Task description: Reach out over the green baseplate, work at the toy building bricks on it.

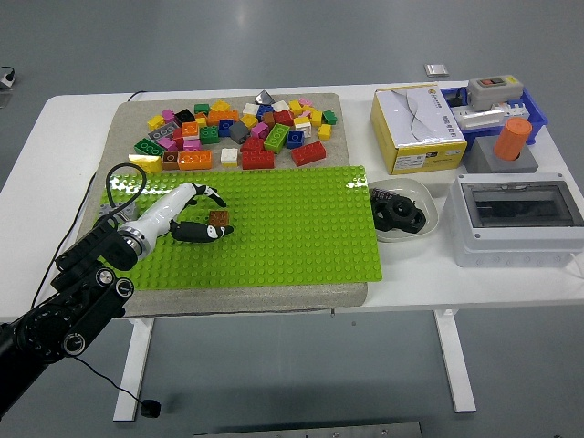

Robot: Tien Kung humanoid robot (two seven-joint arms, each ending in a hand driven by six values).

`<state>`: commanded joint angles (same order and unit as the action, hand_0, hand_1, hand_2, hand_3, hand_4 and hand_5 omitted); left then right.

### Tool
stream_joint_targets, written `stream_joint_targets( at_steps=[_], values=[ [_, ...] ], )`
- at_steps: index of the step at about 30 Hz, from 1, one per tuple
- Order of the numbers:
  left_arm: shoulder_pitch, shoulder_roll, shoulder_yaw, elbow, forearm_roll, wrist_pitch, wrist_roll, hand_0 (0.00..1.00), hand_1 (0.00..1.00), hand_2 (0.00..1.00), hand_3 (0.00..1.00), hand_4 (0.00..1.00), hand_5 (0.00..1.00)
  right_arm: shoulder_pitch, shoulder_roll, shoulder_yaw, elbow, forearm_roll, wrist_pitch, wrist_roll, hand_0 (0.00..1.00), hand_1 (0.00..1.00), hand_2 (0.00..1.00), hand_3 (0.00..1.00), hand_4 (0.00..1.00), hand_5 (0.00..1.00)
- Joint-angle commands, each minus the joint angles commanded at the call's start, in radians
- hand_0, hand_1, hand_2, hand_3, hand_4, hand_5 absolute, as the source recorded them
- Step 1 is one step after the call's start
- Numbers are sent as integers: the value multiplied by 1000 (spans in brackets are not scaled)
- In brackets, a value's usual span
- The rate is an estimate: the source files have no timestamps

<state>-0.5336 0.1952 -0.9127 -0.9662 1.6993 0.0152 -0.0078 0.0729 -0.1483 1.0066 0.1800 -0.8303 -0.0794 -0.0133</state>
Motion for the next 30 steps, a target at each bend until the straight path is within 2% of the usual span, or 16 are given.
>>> stream_joint_targets(
  at_steps=[3,5,6,11,12,17,18,22,26,30],
  values=[
    [4,4,-13,-16,15,-2,1,842,936,900,688,892,325,0,0,3,0,-2,0,-1,684,565,717,708,748,813],
    [11,11,-31,-47,33,-8,8,842,936,900,688,892,325,-2,-1,6,0,-4,0,-1,684,565,717,708,748,813],
    [17,18,-46,-69,45,-12,14,851,938,900,632,904,352,-2,-2,9,0,-7,0,-2,685,561,717,706,748,812],
    [68,63,-115,-179,88,-36,49,851,938,900,632,904,352,-6,-3,20,0,-15,0,-4,685,561,717,706,748,812],
    [81,72,-125,-202,94,-39,56,941,945,912,591,935,536,-7,-3,22,0,-17,0,-4,685,560,715,705,749,809],
    [148,107,-143,-324,129,-42,88,941,945,912,591,935,536,-13,-2,34,0,-27,0,-7,685,560,715,705,749,809],
    [156,109,-140,-347,136,-39,90,966,957,918,582,934,621,-14,-2,36,0,-29,0,-8,685,559,713,705,751,810],
    [168,100,-124,-398,152,-26,88,966,957,918,582,934,621,-14,0,40,0,-36,0,-11,685,559,713,705,751,810],
    [170,92,-108,-404,154,-18,86,973,955,919,581,925,649,-14,2,41,0,-38,0,-13,684,559,713,705,750,812],
    [170,84,-95,-383,150,-10,80,973,954,919,580,921,655,-15,3,39,0,-35,-1,-13,685,558,713,706,750,812]
  ],
)
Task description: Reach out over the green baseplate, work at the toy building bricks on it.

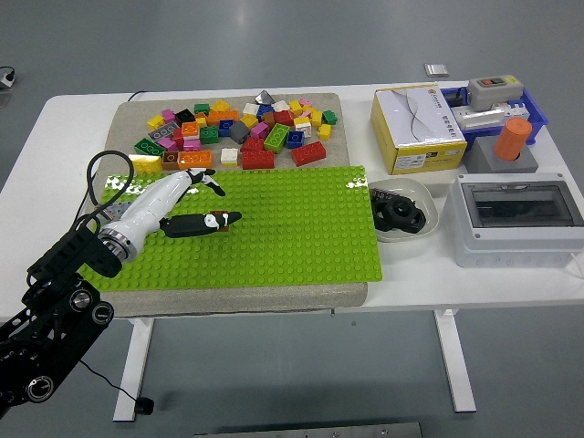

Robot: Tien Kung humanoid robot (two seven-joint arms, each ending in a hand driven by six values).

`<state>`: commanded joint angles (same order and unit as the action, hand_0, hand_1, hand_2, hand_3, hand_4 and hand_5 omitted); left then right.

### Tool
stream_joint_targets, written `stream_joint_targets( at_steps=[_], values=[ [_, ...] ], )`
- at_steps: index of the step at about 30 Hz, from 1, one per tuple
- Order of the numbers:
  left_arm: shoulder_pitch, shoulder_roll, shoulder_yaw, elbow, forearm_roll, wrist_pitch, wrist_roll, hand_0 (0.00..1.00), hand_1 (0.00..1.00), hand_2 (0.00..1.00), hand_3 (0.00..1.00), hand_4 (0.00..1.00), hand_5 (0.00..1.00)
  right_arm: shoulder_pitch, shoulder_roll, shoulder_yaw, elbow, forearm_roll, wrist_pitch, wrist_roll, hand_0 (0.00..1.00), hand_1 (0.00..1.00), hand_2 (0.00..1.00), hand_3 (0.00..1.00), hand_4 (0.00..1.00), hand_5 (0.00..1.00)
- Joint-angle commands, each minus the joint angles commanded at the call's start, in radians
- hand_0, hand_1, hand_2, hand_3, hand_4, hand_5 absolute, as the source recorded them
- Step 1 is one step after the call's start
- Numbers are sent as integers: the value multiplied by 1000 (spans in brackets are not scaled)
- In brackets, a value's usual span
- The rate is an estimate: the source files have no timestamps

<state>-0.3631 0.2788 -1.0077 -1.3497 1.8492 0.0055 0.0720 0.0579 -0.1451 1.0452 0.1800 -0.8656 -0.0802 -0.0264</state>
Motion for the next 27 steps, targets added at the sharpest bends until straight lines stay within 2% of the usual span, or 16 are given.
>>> stream_joint_targets(
  at_steps=[9,27],
  values=[
    [1,-27,4,127,16,34,-41,972,953,915,581,915,658,-1,3,-9,0,9,1,-1,685,557,714,705,750,812],
    [-8,-49,3,185,-9,39,-51,965,957,918,583,910,659,6,3,-17,0,16,1,3,686,559,714,705,750,812]
  ],
)
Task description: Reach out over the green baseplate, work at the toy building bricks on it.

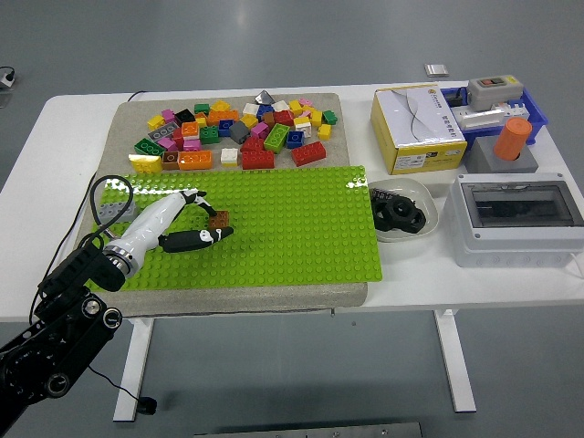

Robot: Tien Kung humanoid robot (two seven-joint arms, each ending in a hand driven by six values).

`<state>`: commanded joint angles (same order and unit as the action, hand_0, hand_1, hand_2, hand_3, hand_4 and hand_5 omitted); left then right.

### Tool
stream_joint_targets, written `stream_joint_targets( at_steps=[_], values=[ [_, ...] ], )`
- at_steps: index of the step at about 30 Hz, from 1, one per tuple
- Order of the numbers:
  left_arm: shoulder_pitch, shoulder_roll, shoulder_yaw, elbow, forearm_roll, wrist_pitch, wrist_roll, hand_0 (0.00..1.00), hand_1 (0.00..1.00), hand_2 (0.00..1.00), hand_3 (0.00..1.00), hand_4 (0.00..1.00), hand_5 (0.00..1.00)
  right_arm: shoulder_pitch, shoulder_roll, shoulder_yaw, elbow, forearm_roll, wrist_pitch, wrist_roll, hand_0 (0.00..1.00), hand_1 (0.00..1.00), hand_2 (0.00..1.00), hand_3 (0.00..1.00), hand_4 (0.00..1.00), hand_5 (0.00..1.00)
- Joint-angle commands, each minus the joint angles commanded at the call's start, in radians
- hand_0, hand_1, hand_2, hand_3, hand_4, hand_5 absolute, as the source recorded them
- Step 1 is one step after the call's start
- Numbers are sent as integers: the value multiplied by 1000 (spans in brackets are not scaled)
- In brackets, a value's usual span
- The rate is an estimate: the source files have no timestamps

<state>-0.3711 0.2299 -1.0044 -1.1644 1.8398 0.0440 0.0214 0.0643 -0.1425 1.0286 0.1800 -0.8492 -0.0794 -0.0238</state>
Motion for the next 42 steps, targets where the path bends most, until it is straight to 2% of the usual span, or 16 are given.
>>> stream_joint_targets(
  at_steps=[12,27,42],
  values=[
    [-18,-14,11,48,-22,-2,-4,962,957,916,581,909,658,2,2,3,0,0,0,1,686,558,714,705,750,811],
    [-32,-29,25,70,-24,1,-6,957,955,916,582,906,657,3,4,4,0,1,0,2,687,558,713,704,750,809],
    [-54,-49,38,124,-30,-1,-5,956,955,916,582,906,657,4,4,-4,0,9,1,7,688,558,713,703,751,809]
  ],
)
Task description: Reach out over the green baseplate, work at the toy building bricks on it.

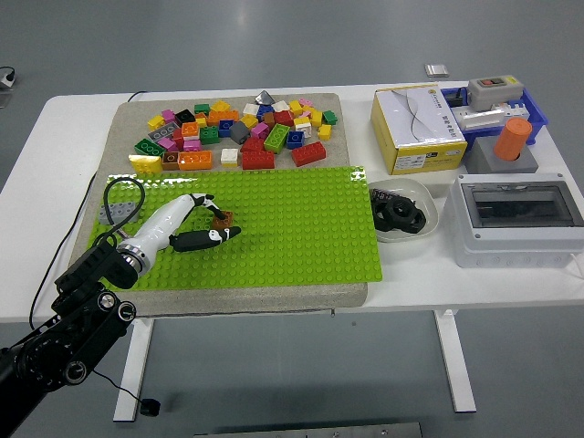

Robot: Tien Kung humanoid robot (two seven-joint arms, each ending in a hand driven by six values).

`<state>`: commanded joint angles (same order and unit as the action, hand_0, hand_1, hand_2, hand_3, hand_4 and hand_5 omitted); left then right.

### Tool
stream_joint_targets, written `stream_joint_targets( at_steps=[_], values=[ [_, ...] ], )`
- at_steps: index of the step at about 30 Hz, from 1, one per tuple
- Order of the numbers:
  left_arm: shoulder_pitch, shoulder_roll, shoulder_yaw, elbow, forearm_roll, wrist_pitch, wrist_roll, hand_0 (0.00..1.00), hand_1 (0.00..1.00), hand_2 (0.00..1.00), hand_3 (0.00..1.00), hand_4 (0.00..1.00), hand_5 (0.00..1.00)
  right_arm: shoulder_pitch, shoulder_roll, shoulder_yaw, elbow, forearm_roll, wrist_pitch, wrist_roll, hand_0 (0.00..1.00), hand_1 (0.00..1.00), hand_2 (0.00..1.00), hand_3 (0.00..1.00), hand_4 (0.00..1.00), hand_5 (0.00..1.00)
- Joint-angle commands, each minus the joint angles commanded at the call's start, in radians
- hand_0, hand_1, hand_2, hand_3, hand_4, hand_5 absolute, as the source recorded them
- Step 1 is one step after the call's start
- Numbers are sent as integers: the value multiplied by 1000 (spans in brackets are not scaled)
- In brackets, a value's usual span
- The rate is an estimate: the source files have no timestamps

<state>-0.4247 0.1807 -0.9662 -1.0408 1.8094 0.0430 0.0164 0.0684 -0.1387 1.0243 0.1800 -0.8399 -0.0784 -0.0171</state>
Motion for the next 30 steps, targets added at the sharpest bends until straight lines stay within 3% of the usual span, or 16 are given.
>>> stream_joint_targets(
  at_steps=[16,23,30],
  values=[
    [5,-6,-16,38,-9,-1,-5,953,954,916,582,907,653,-5,0,-7,0,10,1,5,688,558,713,703,751,807],
    [8,-1,-18,9,-5,4,-12,951,954,915,582,908,653,-10,3,3,0,4,1,4,687,560,713,704,750,808],
    [7,16,-26,-61,-4,16,-28,945,952,910,581,907,646,-17,11,24,0,-8,2,1,687,564,716,703,750,810]
  ],
)
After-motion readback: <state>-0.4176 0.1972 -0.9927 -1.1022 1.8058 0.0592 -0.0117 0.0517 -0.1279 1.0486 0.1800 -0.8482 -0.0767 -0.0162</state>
